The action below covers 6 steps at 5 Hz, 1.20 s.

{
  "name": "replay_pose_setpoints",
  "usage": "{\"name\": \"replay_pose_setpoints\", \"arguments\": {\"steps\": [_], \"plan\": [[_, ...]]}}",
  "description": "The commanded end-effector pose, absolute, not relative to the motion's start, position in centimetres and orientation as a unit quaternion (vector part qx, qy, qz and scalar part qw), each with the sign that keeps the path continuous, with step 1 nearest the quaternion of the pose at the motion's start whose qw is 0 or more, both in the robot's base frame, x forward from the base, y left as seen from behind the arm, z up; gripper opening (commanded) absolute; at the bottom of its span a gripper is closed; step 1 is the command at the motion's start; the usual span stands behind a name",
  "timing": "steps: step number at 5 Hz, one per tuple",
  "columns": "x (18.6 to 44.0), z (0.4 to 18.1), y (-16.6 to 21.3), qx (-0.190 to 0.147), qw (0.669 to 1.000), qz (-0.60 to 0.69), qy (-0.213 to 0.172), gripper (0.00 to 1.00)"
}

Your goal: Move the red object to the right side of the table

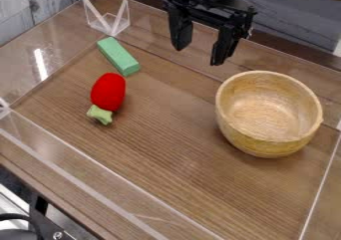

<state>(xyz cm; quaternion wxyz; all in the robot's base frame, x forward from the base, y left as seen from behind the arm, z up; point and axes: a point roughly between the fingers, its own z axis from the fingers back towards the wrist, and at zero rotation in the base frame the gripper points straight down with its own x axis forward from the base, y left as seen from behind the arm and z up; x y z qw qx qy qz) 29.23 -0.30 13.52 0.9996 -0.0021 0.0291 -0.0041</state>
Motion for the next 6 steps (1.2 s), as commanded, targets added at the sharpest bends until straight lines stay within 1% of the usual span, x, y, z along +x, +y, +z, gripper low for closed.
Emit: {"name": "replay_pose_setpoints", "arguments": {"steps": [1,2,4,5,6], "plan": [[28.9,13.5,0.5,-0.003,0.999,-0.005,0.043,1.00],[28.1,14.2,3.3,-0.001,0.999,0.020,0.037,1.00],[25.8,14.3,10.4,-0.002,0.996,0.087,0.011,1.00],[24.0,13.4,13.1,-0.006,0.993,0.120,0.008,1.00],[23.0,12.3,13.6,-0.019,0.989,0.144,0.005,1.00]]}}
